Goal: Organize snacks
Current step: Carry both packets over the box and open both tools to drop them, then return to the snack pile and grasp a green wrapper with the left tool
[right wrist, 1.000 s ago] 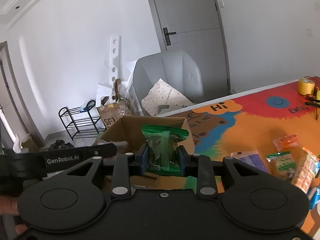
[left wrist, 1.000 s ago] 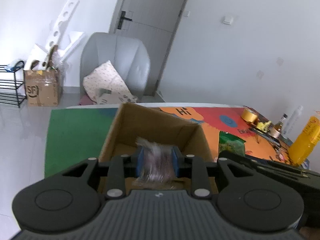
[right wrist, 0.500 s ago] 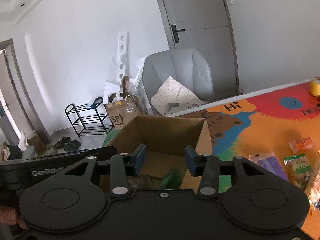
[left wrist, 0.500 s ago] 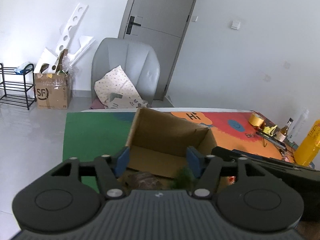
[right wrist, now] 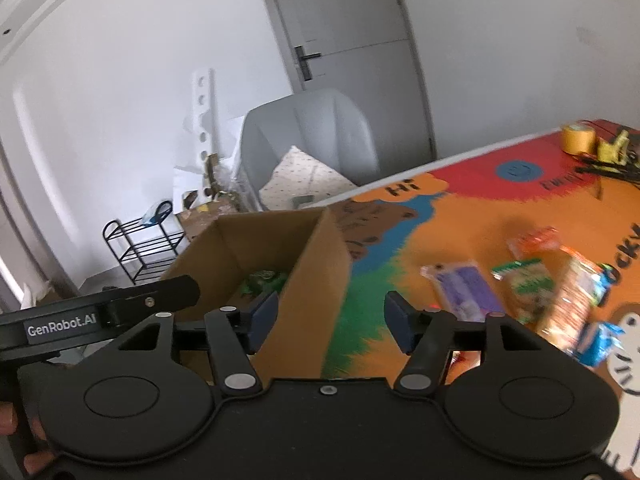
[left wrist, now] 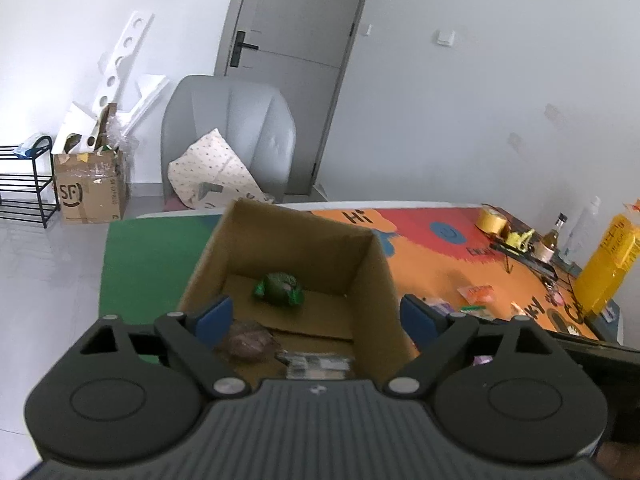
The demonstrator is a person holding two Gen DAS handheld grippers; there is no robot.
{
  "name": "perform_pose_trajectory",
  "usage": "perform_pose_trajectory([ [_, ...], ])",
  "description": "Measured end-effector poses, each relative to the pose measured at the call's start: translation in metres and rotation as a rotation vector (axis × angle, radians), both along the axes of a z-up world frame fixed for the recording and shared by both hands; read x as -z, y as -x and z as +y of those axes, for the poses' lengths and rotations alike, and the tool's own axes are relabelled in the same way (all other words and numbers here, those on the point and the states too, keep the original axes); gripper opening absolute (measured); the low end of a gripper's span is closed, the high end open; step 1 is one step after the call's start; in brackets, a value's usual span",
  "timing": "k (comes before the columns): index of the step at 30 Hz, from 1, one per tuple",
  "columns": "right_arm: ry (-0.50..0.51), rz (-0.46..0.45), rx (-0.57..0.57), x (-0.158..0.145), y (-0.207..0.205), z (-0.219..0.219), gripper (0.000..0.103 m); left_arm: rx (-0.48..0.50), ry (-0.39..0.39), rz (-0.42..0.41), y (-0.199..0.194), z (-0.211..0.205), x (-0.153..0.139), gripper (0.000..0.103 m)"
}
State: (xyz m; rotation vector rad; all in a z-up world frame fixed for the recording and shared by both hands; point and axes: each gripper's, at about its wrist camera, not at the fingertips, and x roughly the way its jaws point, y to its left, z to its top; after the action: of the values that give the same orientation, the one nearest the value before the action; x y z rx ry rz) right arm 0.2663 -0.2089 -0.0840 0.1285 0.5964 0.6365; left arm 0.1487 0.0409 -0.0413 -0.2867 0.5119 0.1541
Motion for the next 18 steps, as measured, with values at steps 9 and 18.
perform_pose_trajectory([
  [9,-0.008,0.004,0.066,0.003,0.005,-0.034,0.074,0.032,-0.004,0.007,0.002,-0.021,0.001,0.095],
  [18,-0.017,0.018,0.113,0.007,0.007,-0.068,0.084,0.078,-0.007,0.019,0.000,-0.045,0.003,0.096],
])
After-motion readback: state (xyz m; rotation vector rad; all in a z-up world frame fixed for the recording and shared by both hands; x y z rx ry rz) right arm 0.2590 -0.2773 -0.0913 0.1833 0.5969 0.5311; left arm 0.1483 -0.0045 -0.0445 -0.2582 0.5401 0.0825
